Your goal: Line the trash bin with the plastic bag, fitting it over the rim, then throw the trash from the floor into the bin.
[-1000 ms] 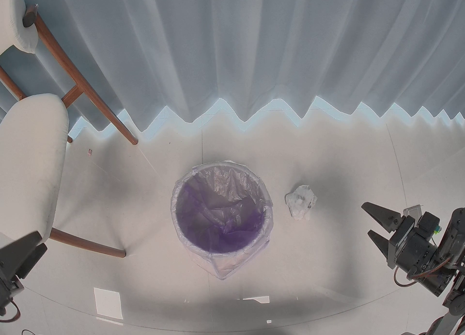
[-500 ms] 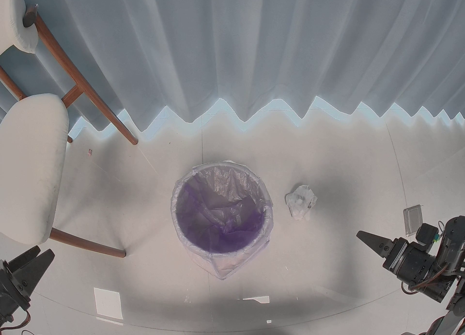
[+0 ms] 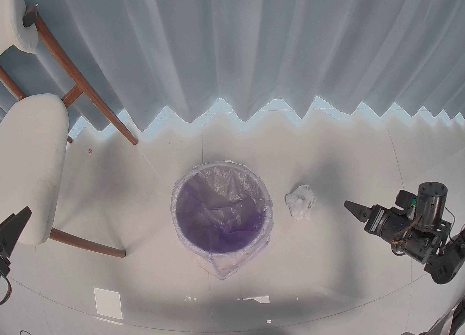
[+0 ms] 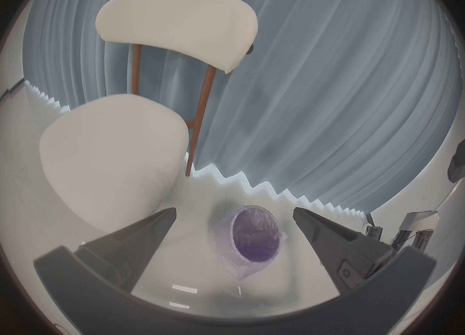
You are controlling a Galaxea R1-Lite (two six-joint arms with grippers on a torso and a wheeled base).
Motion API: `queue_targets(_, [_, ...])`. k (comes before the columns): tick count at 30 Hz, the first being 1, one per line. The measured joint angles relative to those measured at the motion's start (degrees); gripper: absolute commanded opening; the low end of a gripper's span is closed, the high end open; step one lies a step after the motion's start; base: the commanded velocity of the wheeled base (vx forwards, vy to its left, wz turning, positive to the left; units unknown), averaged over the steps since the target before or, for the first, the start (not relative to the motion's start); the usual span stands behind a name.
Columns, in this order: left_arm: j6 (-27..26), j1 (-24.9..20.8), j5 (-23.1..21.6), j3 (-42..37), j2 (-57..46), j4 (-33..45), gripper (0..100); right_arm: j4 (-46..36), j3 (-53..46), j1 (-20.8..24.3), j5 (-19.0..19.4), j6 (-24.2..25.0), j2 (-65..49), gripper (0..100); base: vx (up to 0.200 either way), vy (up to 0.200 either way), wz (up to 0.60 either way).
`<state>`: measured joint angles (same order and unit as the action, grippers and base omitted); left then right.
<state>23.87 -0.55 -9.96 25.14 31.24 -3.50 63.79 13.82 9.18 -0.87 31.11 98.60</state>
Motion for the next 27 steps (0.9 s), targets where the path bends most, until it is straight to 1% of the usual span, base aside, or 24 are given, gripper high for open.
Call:
queue_targets(2, [-1.3,0.4,0.1,0.7,0.5,-0.2,100,1.5,1.4,-1.1,1.7,-4.7,3.5,100,0.0,0.0,0.0])
queue_targets(5, [-4.2,0.7,0.2,1.5,1.1,-0.4,100,2.4,3.9,-2.3,5.1,-9.2,8.0,100,0.0,0.0,0.0])
queue_targets(6, [-4.9,0.8,0.2,1.6,1.2,-0.5,100,2.6,5.0,-2.6,6.1,-9.7,9.4,100,0.0,0.0,0.0])
queue_targets(8, [-5.8,0.9,0.2,1.9,1.5,-0.6,100,2.5,6.8,-2.9,6.9,-10.2,11.8,100,0.0,0.0,0.0])
queue_targets(12, [-6.7,1.0,0.2,2.2,1.8,-0.7,100,2.2,10.9,-3.2,7.3,-10.8,16.2,100,0.0,0.0,0.0])
queue_targets(15, [-6.8,1.0,0.2,2.2,2.0,-0.7,100,0.5,14.7,-1.9,7.4,-10.9,17.7,100,0.0,0.0,0.0])
queue_targets(18, [-6.8,1.0,0.2,2.2,2.1,-0.7,100,-5.1,19.8,1.5,7.5,-10.9,17.7,100,0.0,0.0,0.0])
queue_targets(24, [-6.9,1.1,0.2,2.2,2.9,-0.7,100,-24.0,33.3,9.1,7.5,-9.1,15.6,100,0.0,0.0,0.0])
queue_targets(27, [-6.9,1.1,0.2,2.2,3.4,-0.8,100,-30.8,40.0,11.8,7.2,-8.4,14.8,100,0.0,0.0,0.0])
